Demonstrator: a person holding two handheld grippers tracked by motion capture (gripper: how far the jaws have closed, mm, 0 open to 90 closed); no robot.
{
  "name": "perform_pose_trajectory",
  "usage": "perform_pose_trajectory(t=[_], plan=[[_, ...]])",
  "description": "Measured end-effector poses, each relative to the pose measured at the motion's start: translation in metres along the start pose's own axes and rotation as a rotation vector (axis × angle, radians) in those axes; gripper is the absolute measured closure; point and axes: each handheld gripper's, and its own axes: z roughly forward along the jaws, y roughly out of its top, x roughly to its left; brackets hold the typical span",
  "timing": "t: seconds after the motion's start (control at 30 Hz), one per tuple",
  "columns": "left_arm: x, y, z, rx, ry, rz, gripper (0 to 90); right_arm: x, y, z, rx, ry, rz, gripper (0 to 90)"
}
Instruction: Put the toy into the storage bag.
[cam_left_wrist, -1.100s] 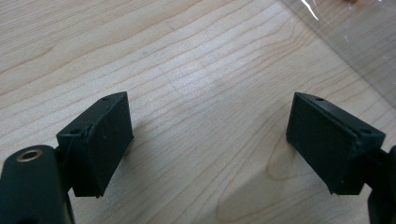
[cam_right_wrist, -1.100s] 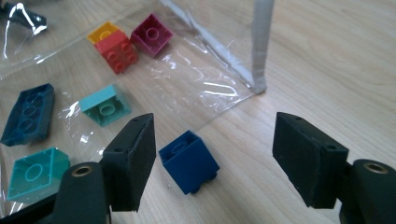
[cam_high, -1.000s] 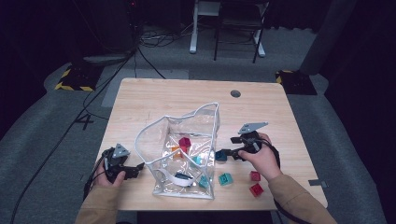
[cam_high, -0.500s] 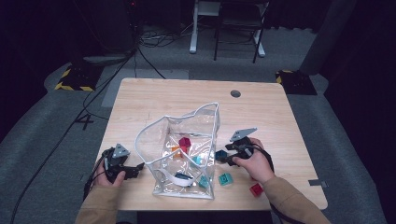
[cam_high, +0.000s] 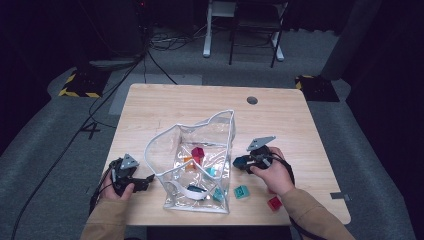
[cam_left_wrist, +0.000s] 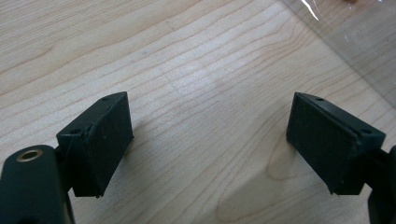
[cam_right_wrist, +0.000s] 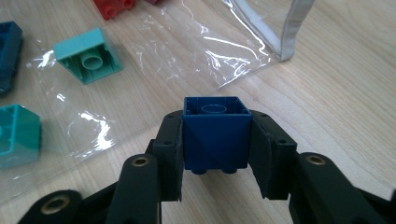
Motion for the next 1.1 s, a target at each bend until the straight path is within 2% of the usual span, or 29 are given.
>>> perform_pose_trajectory(t=[0.23, 0.5, 0.93, 1.1], plan=[[0.000, 0.000, 0.000, 0.000, 0.000, 0.000, 14.8, 0.001, 0.008, -0.016, -0.043, -0.001, -0.003, 58.9], [0.000, 0.000, 0.000, 0.000, 0.000, 0.000, 14.8, 0.006, 0.023, -0.044, -0.113, 0.000, 0.007, 58.9], [0.000, 0.000, 0.000, 0.001, -0.002, 0.001, 14.9, 0.010, 0.037, -0.076, -0.178, -0.008, 0.019, 59.0], [0.000, 0.000, 0.000, -0.001, -0.001, -0.001, 14.8, 0.014, 0.047, -0.094, -0.215, -0.016, 0.008, 59.0]])
